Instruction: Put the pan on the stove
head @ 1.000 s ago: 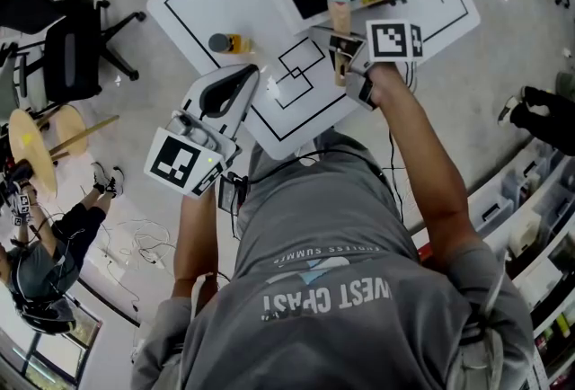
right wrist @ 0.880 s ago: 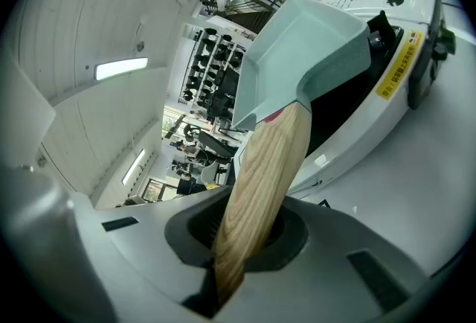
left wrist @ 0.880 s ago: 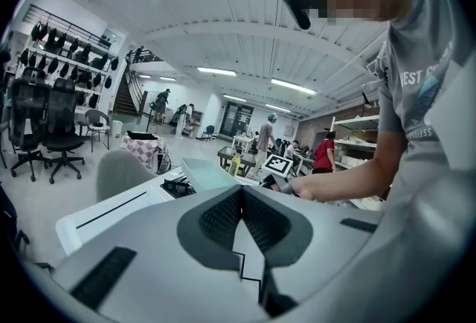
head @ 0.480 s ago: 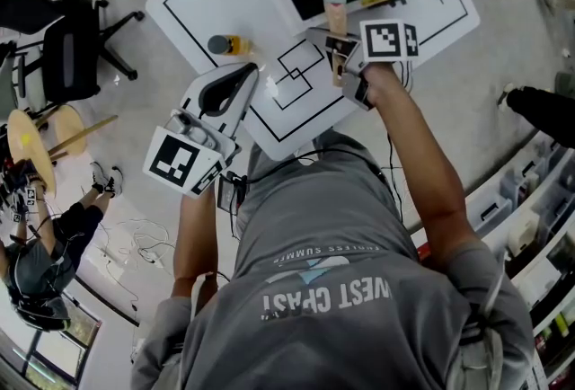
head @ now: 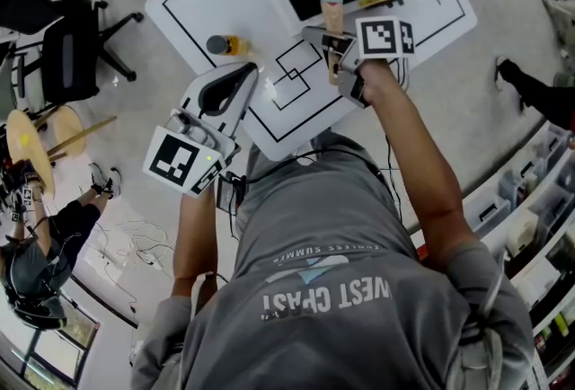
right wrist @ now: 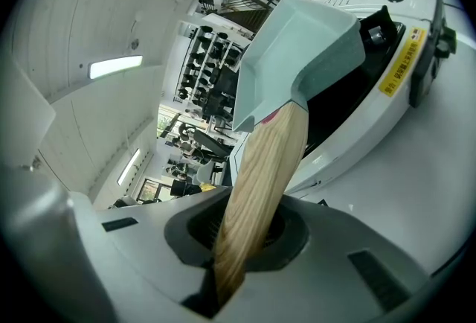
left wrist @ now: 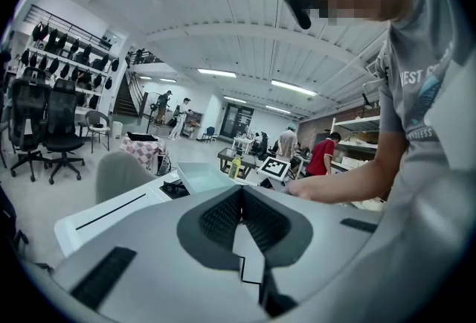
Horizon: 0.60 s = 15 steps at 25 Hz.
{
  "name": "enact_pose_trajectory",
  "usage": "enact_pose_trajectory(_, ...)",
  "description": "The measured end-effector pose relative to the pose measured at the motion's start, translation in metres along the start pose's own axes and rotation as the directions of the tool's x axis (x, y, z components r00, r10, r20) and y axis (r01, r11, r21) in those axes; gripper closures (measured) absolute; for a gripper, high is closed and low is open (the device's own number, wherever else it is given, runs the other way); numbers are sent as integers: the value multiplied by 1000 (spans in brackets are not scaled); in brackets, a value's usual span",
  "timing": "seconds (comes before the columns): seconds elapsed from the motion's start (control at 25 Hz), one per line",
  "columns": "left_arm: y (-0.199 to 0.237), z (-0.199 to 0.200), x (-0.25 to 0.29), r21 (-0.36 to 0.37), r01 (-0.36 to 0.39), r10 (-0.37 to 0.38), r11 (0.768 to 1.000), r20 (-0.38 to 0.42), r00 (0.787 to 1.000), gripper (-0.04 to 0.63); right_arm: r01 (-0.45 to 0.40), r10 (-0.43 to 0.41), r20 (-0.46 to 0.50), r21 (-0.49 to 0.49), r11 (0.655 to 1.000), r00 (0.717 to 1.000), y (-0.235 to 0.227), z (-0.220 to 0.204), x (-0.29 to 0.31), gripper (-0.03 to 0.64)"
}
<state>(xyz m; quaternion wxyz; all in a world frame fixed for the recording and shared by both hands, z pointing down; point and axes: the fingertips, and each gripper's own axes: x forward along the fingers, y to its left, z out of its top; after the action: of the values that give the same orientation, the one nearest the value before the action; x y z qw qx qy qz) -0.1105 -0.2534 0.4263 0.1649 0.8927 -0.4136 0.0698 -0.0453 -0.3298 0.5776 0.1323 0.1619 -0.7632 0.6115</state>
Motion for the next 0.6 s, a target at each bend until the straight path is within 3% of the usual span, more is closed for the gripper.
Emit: enact_pose_trajectory(0.6, -8, 3, -8, 10, -9, 9, 1000, 15, 1000, 597, 15, -15, -9, -23, 1000, 1000, 3, 1, 3, 543)
